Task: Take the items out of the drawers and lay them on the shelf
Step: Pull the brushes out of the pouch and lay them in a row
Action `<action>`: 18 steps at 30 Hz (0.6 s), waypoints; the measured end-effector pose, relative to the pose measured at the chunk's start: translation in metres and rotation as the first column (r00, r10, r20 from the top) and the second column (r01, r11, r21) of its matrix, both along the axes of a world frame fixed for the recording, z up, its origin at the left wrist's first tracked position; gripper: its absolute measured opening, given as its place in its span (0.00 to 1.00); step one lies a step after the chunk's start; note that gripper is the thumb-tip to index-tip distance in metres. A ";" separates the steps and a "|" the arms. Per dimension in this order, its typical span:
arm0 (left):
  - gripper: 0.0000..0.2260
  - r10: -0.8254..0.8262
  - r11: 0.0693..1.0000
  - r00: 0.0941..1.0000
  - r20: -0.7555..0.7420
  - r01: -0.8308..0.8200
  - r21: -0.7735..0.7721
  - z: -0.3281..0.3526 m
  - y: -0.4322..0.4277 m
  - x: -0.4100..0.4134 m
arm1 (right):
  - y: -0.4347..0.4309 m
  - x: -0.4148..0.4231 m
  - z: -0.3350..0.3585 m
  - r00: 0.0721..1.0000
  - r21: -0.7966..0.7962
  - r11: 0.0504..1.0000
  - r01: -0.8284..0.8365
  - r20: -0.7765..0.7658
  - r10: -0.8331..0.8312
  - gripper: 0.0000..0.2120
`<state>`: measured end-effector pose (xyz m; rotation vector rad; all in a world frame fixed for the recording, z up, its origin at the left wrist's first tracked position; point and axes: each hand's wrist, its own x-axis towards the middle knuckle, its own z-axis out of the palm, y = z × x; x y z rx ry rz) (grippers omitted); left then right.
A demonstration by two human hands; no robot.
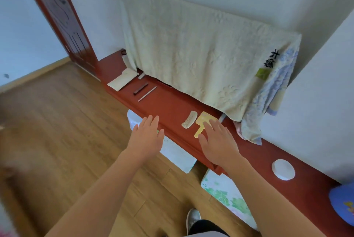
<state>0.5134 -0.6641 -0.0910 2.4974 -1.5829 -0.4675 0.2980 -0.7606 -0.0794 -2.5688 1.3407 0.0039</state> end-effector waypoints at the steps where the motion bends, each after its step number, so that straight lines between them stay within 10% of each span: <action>1: 0.26 0.021 1.000 1.000 0.003 -0.021 -0.005 0.000 0.000 0.005 | -0.006 0.007 0.000 1.000 -0.005 1.000 -0.023 0.004 0.023 0.26; 18: 0.26 0.450 0.893 0.893 0.025 -0.450 -0.014 0.007 0.033 0.133 | -0.058 0.201 0.013 0.891 0.013 0.891 -0.454 -0.002 0.454 0.25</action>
